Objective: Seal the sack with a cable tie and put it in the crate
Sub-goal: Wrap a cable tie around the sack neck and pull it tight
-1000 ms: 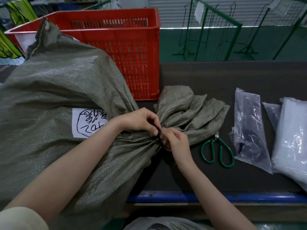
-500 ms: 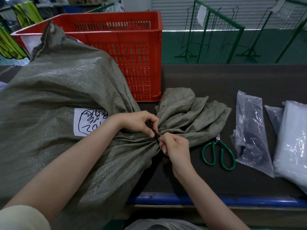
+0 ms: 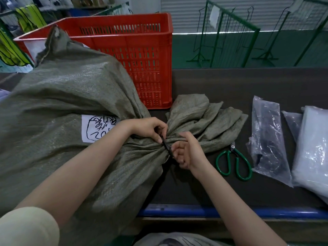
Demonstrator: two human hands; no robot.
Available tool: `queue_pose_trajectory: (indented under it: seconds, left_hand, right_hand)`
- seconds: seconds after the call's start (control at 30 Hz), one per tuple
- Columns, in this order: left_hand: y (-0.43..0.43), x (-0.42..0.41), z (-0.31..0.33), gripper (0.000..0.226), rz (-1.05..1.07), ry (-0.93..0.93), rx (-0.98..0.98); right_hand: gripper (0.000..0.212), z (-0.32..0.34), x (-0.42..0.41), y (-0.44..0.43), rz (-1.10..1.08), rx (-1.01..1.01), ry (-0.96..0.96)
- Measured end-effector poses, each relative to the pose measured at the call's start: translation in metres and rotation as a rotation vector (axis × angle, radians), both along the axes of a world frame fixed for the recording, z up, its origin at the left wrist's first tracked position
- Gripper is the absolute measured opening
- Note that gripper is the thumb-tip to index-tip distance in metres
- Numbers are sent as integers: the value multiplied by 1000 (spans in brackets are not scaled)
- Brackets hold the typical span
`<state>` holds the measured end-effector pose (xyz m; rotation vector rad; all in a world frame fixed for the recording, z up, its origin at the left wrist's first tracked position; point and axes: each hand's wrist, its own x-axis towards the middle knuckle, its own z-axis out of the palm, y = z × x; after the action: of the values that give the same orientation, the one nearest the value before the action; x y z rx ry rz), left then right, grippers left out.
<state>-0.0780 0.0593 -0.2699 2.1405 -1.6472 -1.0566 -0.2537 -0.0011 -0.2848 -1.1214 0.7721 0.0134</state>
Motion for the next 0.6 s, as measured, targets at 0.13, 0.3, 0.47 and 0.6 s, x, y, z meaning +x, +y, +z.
queue_pose_trajectory:
  seconds: [0.13,0.3,0.47,0.6]
  left_hand:
    - [0,-6,3,17,-31,18,-4]
    - [2,-1,0,16,6,-84,6]
    - [-4,2,-5,18,-7,-223,56]
    - [-7,6,-4,18,-5,-244,79]
  right_hand:
    - [34,4,17,1,221,-260,113]
    - [31,2,18,11,117,-174,72]
    - [34,8,9,19,56,-128,10]
    - [35,15,-5,18,34,-116,-62]
